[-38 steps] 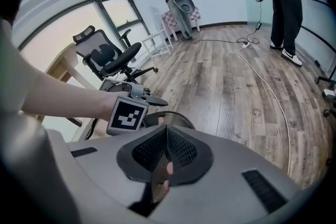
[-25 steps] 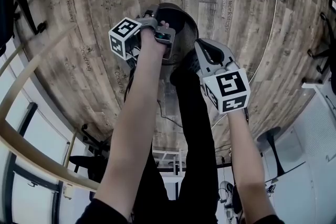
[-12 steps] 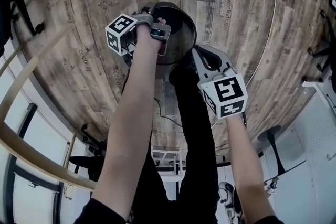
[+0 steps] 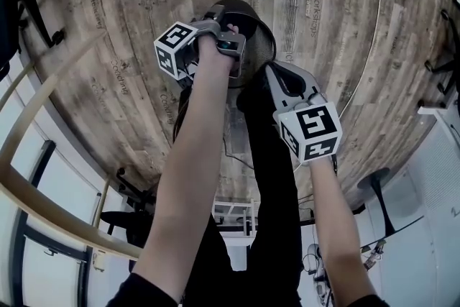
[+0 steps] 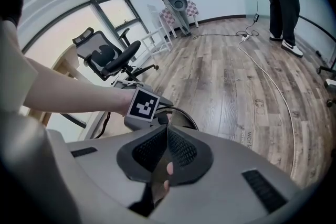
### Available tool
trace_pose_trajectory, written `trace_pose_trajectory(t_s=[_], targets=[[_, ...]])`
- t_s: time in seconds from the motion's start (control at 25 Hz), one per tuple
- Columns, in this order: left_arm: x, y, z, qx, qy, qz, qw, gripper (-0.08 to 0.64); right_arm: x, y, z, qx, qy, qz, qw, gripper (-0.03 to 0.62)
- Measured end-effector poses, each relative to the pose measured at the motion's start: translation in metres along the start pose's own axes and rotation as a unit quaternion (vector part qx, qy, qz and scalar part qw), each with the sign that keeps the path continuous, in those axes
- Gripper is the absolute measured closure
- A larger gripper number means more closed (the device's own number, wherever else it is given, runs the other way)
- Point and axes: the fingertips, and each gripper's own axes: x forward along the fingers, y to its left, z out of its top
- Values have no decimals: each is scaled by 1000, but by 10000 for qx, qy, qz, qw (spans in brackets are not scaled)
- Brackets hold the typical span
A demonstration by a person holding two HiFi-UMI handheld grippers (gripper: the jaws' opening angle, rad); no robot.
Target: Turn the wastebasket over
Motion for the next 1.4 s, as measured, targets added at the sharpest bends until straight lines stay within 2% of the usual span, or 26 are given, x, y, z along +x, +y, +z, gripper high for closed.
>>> trace_pose_trajectory(t_s=[0.36,0.6,0.72,0.84,1.16,1.28,1.4], targets=[[-40,33,-43,30,274,256,9993,499,-10,1,16,175,-181,-95,9996,560],[-71,54,-52,146,251,426,9987,512,-16,6,13,212,-141,-109,9996,560],[-89,64,-54,417,328,430,9977,519,-19,7,12,221,-116,-106,9996,560],[-102,69,-53,928,411,329,9943,520,-21,7,11,211,-113,-112,9997,560],[-121,46,-38,2013,687,-1,9771,520,-8,-2,23,-30,-113,-89,9999,560],[-137,37,-38,2470,922,-207,9644,520,2,-7,30,-180,-76,-87,9998,558],[-155,27,-38,2934,1224,-435,9471,520,11,-13,40,-348,-60,-95,9993,558]])
